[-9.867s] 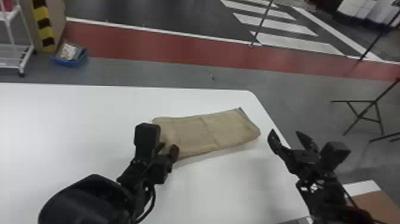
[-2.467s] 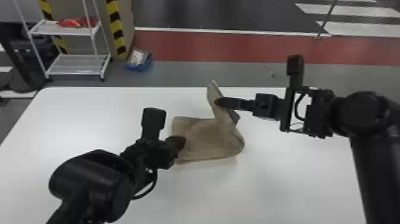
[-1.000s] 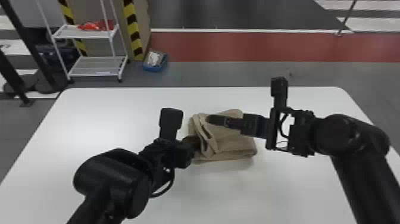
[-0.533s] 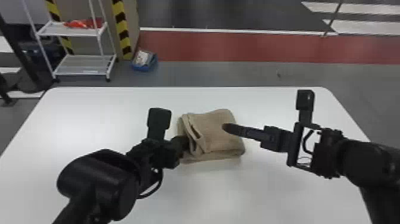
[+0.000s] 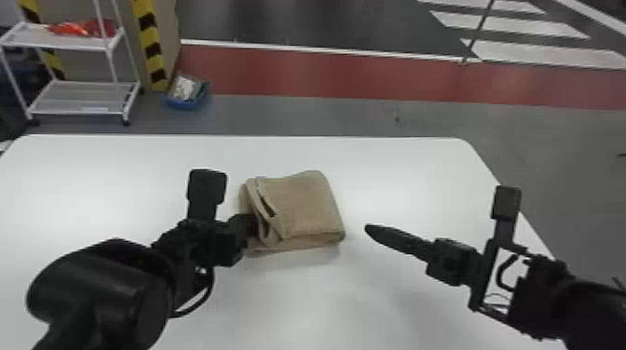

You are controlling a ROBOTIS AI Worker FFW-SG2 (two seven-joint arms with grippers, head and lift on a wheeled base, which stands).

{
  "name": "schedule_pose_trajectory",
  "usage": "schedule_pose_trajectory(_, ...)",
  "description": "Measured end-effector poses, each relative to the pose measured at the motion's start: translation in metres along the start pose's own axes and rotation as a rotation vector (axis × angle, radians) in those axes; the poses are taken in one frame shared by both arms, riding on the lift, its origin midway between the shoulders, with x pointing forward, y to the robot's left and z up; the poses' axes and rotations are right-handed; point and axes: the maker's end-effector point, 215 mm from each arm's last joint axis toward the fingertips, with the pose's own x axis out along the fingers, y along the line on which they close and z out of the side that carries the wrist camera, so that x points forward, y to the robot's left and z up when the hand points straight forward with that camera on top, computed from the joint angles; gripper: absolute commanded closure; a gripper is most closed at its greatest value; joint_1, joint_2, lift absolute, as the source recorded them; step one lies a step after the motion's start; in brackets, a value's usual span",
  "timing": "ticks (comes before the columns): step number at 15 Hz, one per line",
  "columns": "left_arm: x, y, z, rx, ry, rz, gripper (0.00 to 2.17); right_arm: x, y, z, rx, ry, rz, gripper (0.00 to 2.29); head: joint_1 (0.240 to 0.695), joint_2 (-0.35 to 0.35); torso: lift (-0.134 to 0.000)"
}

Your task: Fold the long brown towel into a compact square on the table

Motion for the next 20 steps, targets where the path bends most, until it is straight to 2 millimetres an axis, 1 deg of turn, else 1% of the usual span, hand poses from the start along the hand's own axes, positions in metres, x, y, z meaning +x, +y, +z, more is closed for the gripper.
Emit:
schedule_pose_trajectory(2,0.000,-0.001,0.000,0.000,0.001,-0.001,1.97,-0.002,-0.005,-0.014,0.018,0.010,-0.001,2.10,0.695,-0.182,-0.128)
schedule_pose_trajectory(4,0.000,-0.002,-0.001,-0.001,0.001,-0.003,1.97,0.005,-0.010,-0.031,0.035,0.037,-0.005,2.10,0.695,-0.179,-0.128)
schedule_pose_trajectory(7,-0.001,-0.002,-0.002,-0.003,0.003,-0.005,1.97,0.024,-0.017,-0.044,0.048,0.070,-0.008,2.10,0.695,-0.166,-0.128)
schedule_pose_trajectory(9,-0.003,-0.002,-0.003,-0.008,0.002,-0.007,1.97,0.038,-0.021,-0.045,0.046,0.083,-0.014,2.10,0.695,-0.158,-0.128)
schedule_pose_trajectory(12,-0.009,-0.006,0.000,-0.016,-0.005,-0.016,1.97,0.059,-0.026,-0.039,0.054,0.088,-0.009,2.10,0.695,-0.149,-0.128)
schedule_pose_trajectory(14,-0.014,-0.009,0.001,-0.020,-0.005,-0.025,1.97,0.071,-0.030,-0.031,0.057,0.084,-0.010,2.10,0.695,-0.143,-0.128)
schedule_pose_trajectory(17,-0.024,-0.011,0.000,-0.027,-0.003,-0.038,1.97,0.088,-0.035,-0.015,0.047,0.076,-0.021,2.10,0.695,-0.138,-0.128)
schedule_pose_trajectory(20,-0.038,-0.016,-0.005,-0.048,0.011,-0.065,1.97,0.110,-0.043,0.005,0.028,0.074,-0.042,2.10,0.695,-0.128,-0.128)
